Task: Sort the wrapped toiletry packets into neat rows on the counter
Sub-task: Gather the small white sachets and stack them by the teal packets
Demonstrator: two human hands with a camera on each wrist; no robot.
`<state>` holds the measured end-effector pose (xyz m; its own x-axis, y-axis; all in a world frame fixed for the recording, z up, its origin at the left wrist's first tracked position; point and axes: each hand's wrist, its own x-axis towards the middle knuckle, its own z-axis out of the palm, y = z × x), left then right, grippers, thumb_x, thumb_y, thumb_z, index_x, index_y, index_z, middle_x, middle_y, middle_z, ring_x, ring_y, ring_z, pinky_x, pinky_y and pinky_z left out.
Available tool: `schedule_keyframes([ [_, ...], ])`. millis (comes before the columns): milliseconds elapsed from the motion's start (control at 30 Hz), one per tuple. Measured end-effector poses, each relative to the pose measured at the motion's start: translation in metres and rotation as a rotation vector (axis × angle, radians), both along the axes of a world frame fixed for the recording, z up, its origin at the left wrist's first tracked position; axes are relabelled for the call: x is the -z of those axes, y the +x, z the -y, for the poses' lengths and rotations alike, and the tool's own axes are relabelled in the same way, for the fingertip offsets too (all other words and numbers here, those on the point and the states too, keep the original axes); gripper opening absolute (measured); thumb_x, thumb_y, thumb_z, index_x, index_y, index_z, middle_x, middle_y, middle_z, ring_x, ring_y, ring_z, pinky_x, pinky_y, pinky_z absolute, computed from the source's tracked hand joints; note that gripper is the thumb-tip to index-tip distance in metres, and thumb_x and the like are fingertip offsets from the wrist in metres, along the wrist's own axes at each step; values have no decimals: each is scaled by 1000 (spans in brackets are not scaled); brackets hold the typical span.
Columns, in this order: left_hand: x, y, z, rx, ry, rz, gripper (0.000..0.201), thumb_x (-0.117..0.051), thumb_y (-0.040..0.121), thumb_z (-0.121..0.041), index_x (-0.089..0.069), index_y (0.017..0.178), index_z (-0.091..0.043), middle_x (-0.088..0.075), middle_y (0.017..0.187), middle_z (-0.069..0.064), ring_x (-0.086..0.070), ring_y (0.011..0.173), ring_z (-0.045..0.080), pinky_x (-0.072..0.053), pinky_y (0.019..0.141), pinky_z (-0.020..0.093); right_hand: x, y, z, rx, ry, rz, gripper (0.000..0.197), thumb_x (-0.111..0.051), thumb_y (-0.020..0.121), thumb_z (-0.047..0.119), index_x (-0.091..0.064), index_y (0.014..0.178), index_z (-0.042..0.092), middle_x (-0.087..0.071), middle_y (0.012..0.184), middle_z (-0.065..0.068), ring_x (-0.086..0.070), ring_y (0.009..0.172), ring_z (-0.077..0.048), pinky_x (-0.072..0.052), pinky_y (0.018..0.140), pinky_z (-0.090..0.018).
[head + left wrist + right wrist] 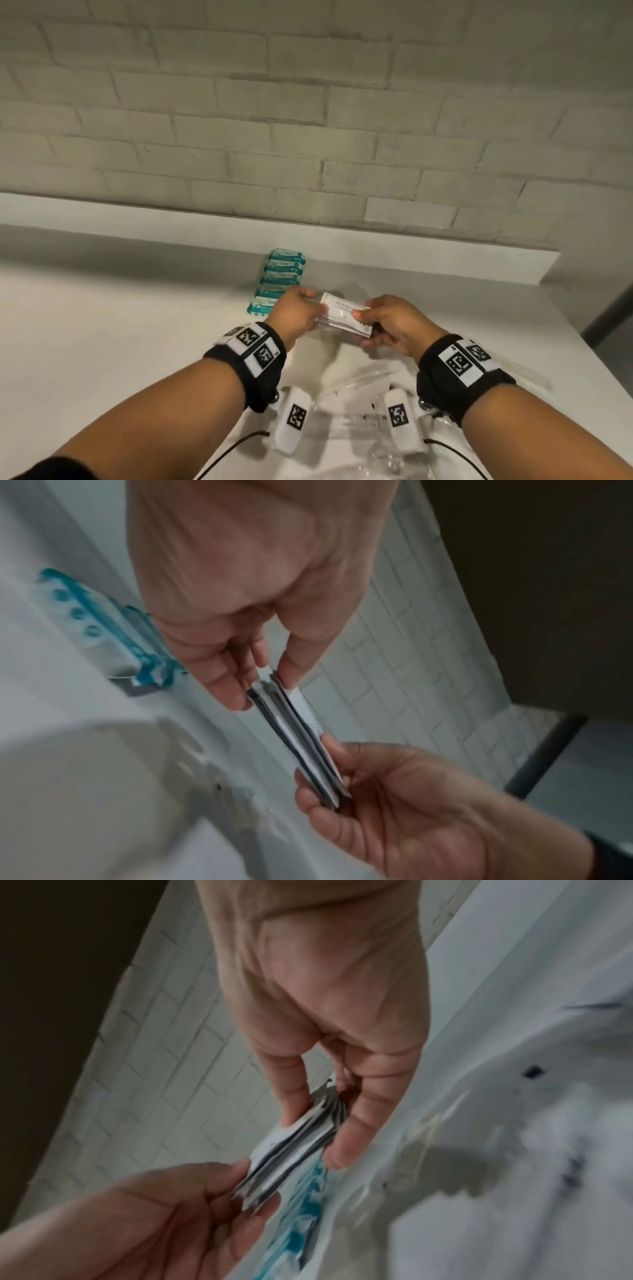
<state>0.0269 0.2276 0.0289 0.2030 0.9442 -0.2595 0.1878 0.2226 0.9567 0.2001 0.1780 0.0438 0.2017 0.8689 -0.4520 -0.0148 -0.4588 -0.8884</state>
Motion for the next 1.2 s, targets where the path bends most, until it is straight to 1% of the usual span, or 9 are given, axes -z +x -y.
schedule_keyframes([
  [133,0,34,-56,38,100,-291,27,-67,79,-11,-55,103,-8,-63,108,20,-65,97,36,-56,85,46,-1,21,-51,21,26,184,27,-75,79,4,-55,89,-10,-67,88,-28,-68,71,-42,-59,65,-48],
  [233,3,55,-97,110,116,-433,32,-63,84,-10,-58,113,3,-64,114,23,-64,104,38,-56,87,45,7,35,-91,16,-13,244,20,-76,79,6,-60,76,-5,-62,68,-17,-62,55,-25,-60,55,-35],
  [400,17,73,-142,175,180,-688,31,-55,90,-12,-57,118,0,-63,119,17,-62,109,32,-52,92,37,29,47,-144,-55,-22,465,25,-73,80,10,-59,61,2,-59,54,-9,-56,43,-16,-52,47,-23],
  [500,23,76,-154,244,250,-863,28,-52,93,-12,-57,118,-1,-61,122,16,-58,113,32,-48,94,36,41,48,-160,-170,-33,676,20,-71,78,21,-68,83,2,-66,73,-8,-67,69,-23,-53,64,-27],
  [567,26,76,-157,305,277,-913,29,-54,92,-16,-55,117,-1,-60,121,18,-58,111,34,-47,92,38,46,52,-165,-222,-31,744,48,-71,80,33,-61,119,7,-66,107,-11,-65,101,-26,-52,79,-28],
  [633,25,74,-155,367,292,-909,38,-60,90,-28,-51,118,-4,-59,119,15,-58,109,33,-46,88,36,42,57,-160,-255,7,714,65,-74,78,38,-48,133,14,-58,124,-8,-61,106,-24,-48,76,-24],
  [733,24,74,-150,490,358,-984,56,-74,79,-32,-44,120,-8,-57,114,11,-59,104,30,-48,86,36,37,67,-149,-402,46,828,62,-75,79,23,-42,131,14,-57,124,-7,-55,94,-16,-41,72,-19],
  [867,27,81,-153,486,467,-1082,43,-69,83,-13,-46,118,-5,-61,115,15,-60,106,31,-48,87,37,34,67,-145,-449,72,1031,39,-60,87,10,-42,122,15,-56,122,-7,-55,102,-21,-35,77,-22],
  [1200,29,92,-189,414,481,-1064,37,-70,83,-11,-57,116,1,-60,123,17,-57,115,32,-43,95,35,40,69,-188,-521,129,1138,60,-78,72,17,-54,127,23,-53,130,-4,-57,114,-24,-44,94,-29],
])
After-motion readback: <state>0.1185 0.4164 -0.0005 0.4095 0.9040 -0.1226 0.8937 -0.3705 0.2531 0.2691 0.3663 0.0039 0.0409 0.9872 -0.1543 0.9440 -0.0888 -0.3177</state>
